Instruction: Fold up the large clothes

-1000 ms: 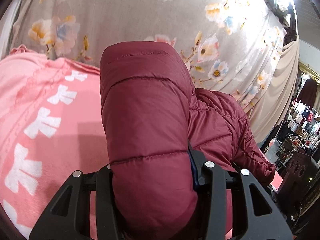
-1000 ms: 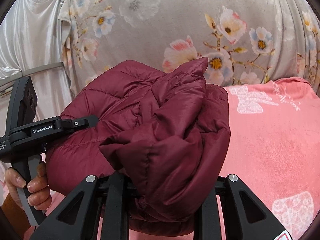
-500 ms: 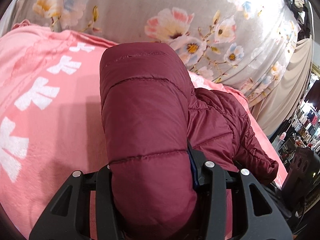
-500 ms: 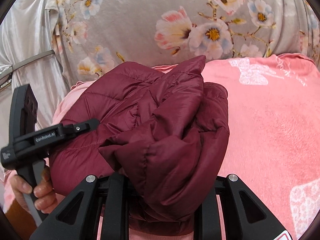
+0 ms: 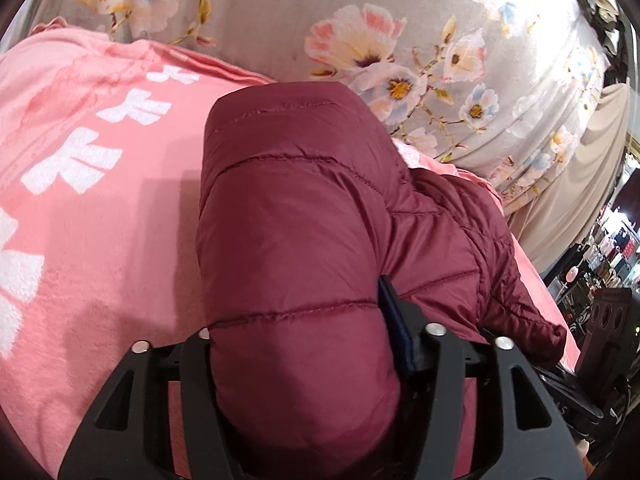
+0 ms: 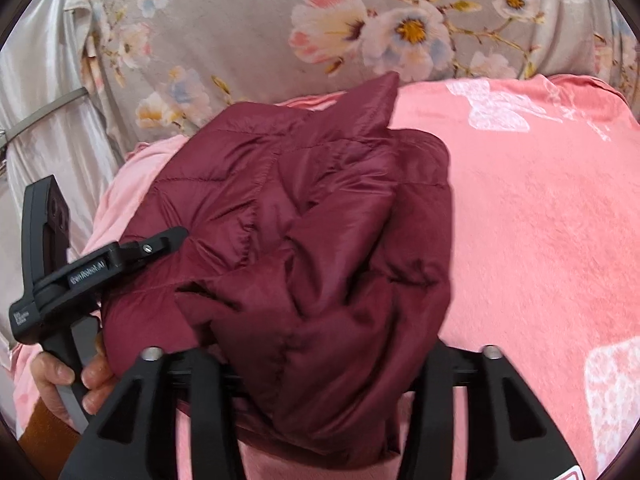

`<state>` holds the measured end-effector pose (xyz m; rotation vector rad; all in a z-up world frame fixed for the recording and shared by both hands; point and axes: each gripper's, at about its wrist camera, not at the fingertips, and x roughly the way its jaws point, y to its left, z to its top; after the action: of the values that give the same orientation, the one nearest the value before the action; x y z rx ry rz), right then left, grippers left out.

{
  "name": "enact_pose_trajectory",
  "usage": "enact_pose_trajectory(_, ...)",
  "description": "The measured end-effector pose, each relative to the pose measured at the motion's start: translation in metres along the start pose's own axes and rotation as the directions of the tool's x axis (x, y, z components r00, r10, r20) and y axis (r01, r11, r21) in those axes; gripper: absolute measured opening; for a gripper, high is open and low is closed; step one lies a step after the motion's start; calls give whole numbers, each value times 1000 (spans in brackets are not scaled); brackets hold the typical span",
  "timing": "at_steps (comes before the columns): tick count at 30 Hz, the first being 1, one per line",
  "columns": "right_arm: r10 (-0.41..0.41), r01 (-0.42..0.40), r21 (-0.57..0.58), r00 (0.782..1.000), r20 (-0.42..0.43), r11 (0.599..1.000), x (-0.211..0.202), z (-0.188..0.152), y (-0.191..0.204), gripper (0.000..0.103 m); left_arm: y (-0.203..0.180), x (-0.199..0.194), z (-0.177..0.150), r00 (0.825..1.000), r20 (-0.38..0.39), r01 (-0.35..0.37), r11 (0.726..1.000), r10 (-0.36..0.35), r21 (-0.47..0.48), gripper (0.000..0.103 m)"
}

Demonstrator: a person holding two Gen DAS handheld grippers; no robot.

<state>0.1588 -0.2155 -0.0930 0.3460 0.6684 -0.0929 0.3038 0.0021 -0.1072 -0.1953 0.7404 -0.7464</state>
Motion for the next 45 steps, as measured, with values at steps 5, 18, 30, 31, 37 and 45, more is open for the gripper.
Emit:
enact_pose_trajectory(5,-54,54,-41,999,8,998,-46,-18,-5,68,-6,-21,4,996,-30,-79,997,79,-4,74)
enact_pose_trajectory(18,-78,115,-249,985,152,962,-84,15,54,1,-82,-92,46,923,105,-379,922,370,84,83)
enact_pose_trajectory(30,-219,224,-212,975,46,951,-25,-2,29,0,-66,-30,20,874,-41,-478,872,484,103,83)
enact_pose_trajectory(31,-220,222,-206,975,33,953,-22,-3,26,0,-66,-27,17,872,-49,-480,871,487,106,83)
enact_pose_trajectory(37,-216,207,-173,976,-34,963,-7,-15,15,0,-57,-12,5,882,-75,-458,884,465,92,86)
enact_pose_trajectory(45,-184,172,-141,979,-81,975,0,-18,8,0,-49,1,-7,886,-88,-451,890,456,74,90)
